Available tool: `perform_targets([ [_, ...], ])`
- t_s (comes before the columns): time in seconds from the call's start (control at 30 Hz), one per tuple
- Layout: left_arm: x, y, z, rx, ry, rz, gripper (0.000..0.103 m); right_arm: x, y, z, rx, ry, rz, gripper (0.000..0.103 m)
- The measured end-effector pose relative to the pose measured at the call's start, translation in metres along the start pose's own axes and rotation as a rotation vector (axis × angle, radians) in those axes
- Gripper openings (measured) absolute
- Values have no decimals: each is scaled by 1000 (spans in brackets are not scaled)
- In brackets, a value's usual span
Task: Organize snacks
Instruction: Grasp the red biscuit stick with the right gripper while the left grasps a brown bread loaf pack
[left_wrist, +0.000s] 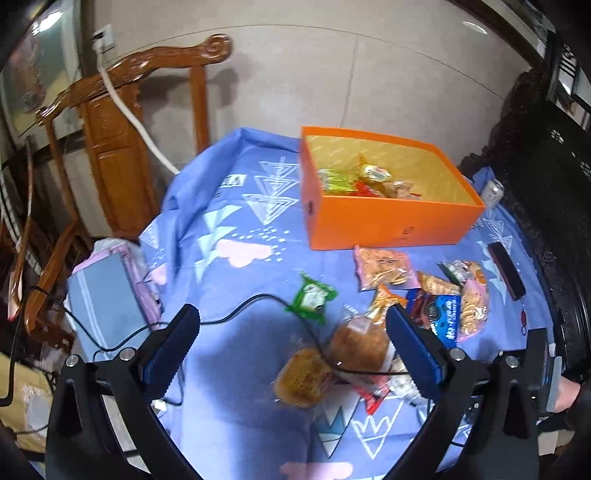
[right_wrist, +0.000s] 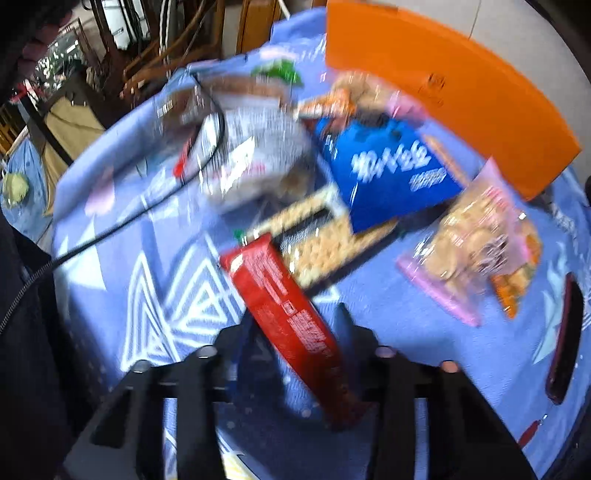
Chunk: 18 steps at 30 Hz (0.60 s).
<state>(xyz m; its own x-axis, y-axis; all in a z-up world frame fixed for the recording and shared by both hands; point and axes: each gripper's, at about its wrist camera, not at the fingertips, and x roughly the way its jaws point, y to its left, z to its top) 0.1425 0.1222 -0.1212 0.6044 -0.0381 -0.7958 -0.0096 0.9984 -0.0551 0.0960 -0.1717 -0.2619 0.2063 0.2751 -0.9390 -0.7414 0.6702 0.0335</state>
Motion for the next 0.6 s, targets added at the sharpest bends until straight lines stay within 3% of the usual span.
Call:
perform_targets([
  [0.07,-3,8,-3,-24,1,14,99,-3,1,-2,4,4,-5,24],
  [0.17,-2,18,-8,-57,5,17,99,-19,2,-11,45,-21,-31,24],
  [0.3,11,6,-6,-45,11,-34,99,-47,-10,-29,213,-83,-80,24],
  [0.43,43,-36,-4,77,22,-78,99,-71,-22,-40,432,-180,-95,24],
  [0.6,98,-76,-5,200,86,-86,99,-85,-22,-42,550,-259,-72,24],
])
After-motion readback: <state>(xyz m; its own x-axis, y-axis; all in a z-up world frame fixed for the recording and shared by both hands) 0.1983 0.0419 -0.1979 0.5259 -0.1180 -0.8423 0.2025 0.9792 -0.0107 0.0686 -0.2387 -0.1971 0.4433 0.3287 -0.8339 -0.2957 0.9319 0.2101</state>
